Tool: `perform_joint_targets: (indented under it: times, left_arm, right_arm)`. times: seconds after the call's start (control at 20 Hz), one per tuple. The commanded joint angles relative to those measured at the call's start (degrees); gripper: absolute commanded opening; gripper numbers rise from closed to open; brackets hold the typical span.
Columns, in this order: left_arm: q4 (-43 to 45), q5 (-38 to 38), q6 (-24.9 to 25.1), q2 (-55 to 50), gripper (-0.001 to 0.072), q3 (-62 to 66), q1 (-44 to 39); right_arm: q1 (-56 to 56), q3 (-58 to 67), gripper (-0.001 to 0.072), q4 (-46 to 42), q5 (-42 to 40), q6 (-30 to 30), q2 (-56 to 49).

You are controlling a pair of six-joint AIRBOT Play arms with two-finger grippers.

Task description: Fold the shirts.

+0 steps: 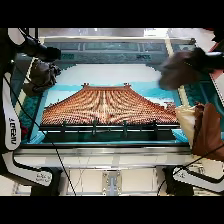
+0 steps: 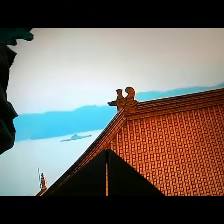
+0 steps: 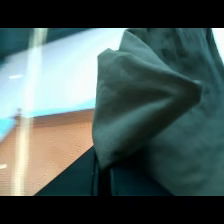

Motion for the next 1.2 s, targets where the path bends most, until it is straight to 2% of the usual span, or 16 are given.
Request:
perform_joint_targets:
  times: [0.0,0.15,0.25,0.35,0.4,0.7,0.75,0.85,0.9,1.05,1.15]
  left_arm:
    - [-5.1,0.2,0.0,0.0,0.0016,0.0,0.0]
    - [-9.0,0.1,0.0,0.0,0.0016,0.0,0.0]
    - [-11.2,-0.2,0.0,0.0,0.0016,0.0,0.0]
    - [-12.7,-0.7,0.0,0.0,0.0016,0.0,0.0]
    - [-13.4,-0.7,0.0,0.0,0.0017,0.0,0.0]
    - [-16.3,-0.2,0.0,0.0,0.0017,0.0,0.0]
    - [-16.3,-0.2,0.0,0.0,0.0017,0.0,0.0]
    - [-16.3,0.0,0.0,0.0,0.0017,0.0,0.0]
    - [-16.2,0.2,0.0,0.0,0.0017,0.0,0.0]
    - [-16.2,0.3,0.0,0.0,0.0017,0.0,0.0]
    - [-16.2,-0.2,0.0,0.0,0.0017,0.0,0.0]
  right_arm:
    - [-13.2,-1.8,0.0024,-18.1,20.9,2.7,8.0]
    - [-22.1,-10.8,0.0025,-20.2,29.0,-0.2,9.0]
    - [-25.3,-19.0,0.0025,-26.9,29.6,-0.2,9.0]
    - [-26.6,-26.4,0.0025,-34.5,27.7,-0.3,9.0]
    - [-26.6,-29.5,0.0025,-35.6,26.2,-0.5,9.0]
    - [-26.4,-41.7,0.0039,-32.2,12.4,-1.1,9.0]
    - [-26.4,-42.3,0.0101,-31.3,11.6,-1.1,9.0]
    - [-26.4,-41.2,0.0355,-30.1,13.2,-1.1,9.8]
    - [-26.4,-39.6,0.039,-30.0,14.7,-1.1,10.8]
    - [-26.4,-29.7,0.039,-28.8,16.6,-1.4,16.8]
    - [-26.4,-21.9,0.0387,-21.9,12.9,-1.4,21.5]
